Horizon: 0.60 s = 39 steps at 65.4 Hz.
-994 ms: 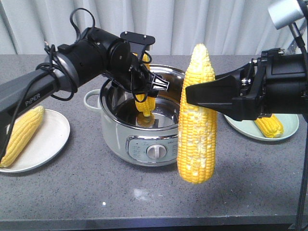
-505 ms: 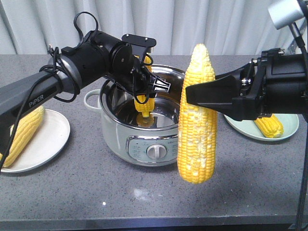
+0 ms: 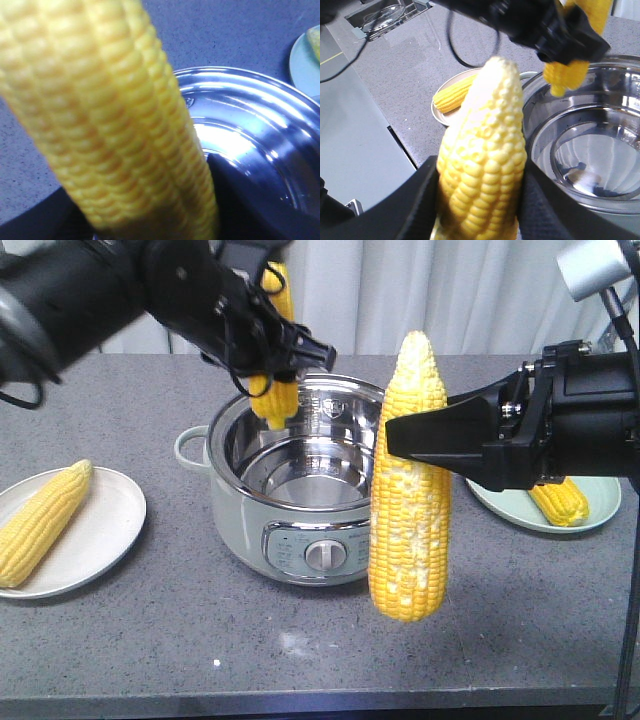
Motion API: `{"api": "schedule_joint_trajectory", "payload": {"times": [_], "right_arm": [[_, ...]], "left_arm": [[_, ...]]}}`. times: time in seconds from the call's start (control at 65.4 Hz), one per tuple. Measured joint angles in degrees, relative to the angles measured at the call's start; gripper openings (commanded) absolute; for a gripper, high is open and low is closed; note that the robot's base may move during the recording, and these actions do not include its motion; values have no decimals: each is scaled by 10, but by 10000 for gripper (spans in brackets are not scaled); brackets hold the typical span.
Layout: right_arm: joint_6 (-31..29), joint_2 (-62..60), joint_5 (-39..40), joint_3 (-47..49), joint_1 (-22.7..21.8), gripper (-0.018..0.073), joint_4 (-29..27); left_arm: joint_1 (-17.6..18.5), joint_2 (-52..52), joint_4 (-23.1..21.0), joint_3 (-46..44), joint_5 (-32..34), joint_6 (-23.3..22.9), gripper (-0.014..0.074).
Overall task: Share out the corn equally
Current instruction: 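Lift the last corn cob out of the pot with the left gripper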
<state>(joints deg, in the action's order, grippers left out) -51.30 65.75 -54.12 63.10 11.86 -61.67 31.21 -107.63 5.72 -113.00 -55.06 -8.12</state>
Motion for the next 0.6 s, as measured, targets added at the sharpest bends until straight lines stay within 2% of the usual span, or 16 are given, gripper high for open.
{"api": "schedule_joint_trajectory", "payload": {"times": [0.184,0.291,0.398,0.596], "right_arm": [[0,0,0,0,0,212,0],[0,0,0,0,0,212,0],[0,0,0,0,0,212,0],[0,0,0,0,0,212,0]], "left_arm": [[0,64,0,1,-45,38,304],[0,107,1,31,-45,48,304],[0,166,3,101,-15,55,304],[0,277,4,259,83,56,304]]}}
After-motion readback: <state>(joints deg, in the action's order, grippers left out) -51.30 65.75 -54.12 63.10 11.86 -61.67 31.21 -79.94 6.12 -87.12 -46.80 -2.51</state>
